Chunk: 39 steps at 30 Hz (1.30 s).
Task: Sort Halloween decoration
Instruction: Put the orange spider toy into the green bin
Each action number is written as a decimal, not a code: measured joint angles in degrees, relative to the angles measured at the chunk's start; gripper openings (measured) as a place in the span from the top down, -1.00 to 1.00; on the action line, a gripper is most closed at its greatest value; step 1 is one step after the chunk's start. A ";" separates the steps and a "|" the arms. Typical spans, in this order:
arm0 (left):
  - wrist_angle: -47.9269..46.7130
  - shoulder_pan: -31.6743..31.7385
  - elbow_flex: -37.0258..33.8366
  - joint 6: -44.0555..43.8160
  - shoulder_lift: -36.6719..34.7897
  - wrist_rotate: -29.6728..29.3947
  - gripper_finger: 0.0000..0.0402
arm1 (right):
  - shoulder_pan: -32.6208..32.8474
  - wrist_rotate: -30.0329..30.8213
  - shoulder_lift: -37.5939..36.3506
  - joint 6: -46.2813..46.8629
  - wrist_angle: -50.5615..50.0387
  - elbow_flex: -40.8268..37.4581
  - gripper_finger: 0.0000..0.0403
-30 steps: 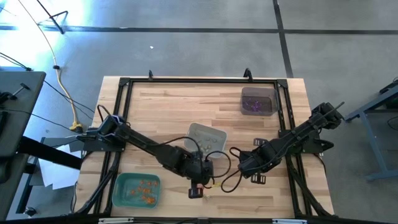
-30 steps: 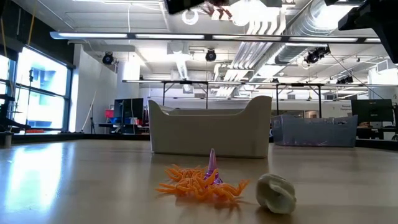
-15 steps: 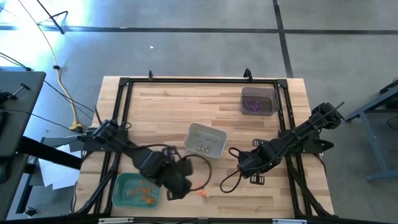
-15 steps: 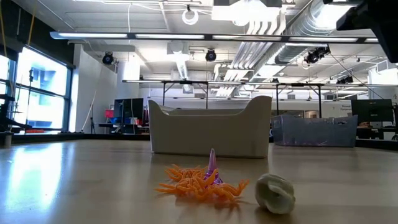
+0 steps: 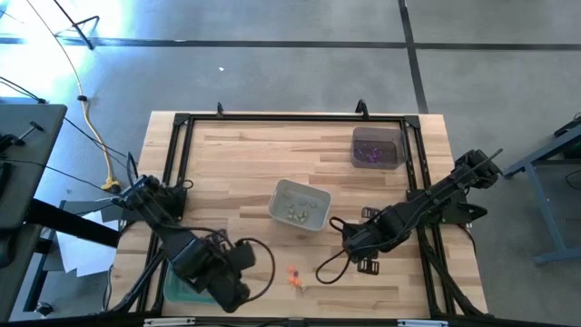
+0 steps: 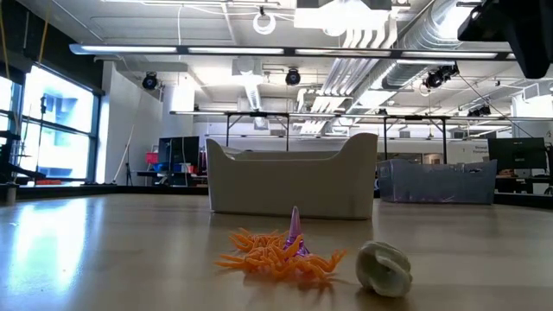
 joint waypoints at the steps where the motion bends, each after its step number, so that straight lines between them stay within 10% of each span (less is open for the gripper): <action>1: -0.05 -0.43 -0.72 -1.40 -0.52 0.62 1.00 | -0.06 0.00 0.00 0.04 0.58 0.00 0.50; 17: 0.09 -5.99 -14.62 -13.70 -9.63 10.99 1.00 | -4.80 -0.48 0.00 7.12 4.82 0.00 0.50; 39: 6.05 -9.17 -37.01 -12.83 -22.04 5.04 1.00 | -13.37 -7.08 0.00 9.47 11.10 0.00 0.50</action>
